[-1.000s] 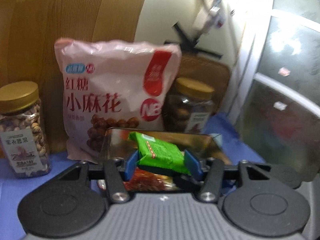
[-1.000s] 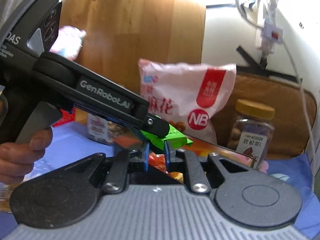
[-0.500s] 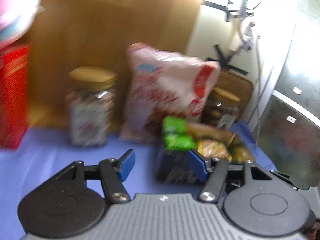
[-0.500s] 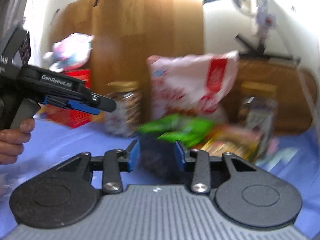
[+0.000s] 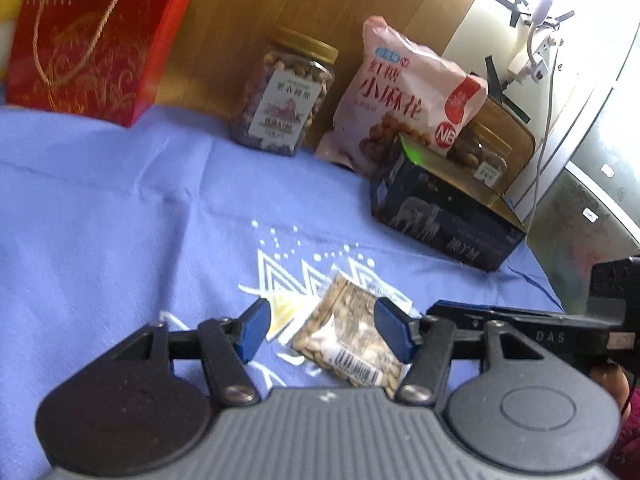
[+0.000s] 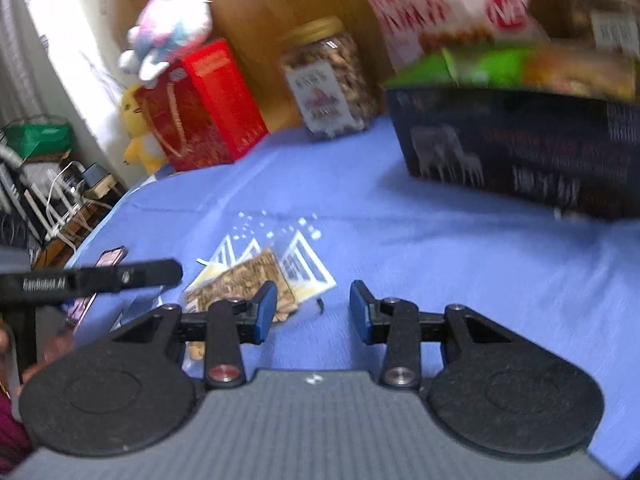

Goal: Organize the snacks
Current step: 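Move the left gripper down to the clear peanut packet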

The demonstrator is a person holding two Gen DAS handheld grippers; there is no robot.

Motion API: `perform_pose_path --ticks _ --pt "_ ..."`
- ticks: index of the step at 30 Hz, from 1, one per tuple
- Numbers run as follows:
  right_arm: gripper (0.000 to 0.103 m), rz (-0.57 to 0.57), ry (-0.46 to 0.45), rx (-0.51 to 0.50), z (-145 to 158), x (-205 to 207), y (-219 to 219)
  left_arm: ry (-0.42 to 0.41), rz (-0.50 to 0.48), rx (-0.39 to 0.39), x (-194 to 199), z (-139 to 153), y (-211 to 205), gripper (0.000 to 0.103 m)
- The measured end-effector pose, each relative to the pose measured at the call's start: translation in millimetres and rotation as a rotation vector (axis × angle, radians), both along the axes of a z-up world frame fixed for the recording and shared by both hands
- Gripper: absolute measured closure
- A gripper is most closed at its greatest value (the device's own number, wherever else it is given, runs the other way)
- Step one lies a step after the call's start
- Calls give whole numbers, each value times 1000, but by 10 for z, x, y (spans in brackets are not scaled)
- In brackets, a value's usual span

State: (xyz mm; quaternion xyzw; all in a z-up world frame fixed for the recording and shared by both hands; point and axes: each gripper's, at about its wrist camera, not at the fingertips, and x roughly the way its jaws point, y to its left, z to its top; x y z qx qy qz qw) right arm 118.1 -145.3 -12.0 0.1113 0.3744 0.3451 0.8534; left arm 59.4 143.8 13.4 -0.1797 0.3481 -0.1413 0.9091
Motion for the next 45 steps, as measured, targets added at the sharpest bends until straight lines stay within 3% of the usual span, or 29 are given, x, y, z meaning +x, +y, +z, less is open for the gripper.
perform_pose_path --ticks 4,11,14,18,26,28,33,42,45 --pt "60 -44 54 60 -27 -19 -90 9 -36 0 41 -90 -82 40" --pt "58 -33 206 227 -118 43 -101 -41 -48 101 -9 -105 -259 41" --pt "58 -47 274 316 -168 81 -123 -43 -48 95 -18 -107 -240 41" --pt "58 -36 310 513 -152 83 -214 -44 -49 89 -17 -105 -231 41" --pt "58 -47 373 616 -186 146 -254 -40 -44 57 -8 -114 -186 41" --pt "58 -68 378 609 -201 162 -252 -43 -40 78 -14 -114 -211 44" --pt "58 -94 323 485 -167 131 -165 -51 -27 126 -33 -111 -262 51" --pt "59 -124 271 290 -87 80 -116 -48 -45 108 -33 -104 -252 51" --pt "60 -128 286 279 -102 147 -85 -47 -58 90 -35 -103 -241 51"
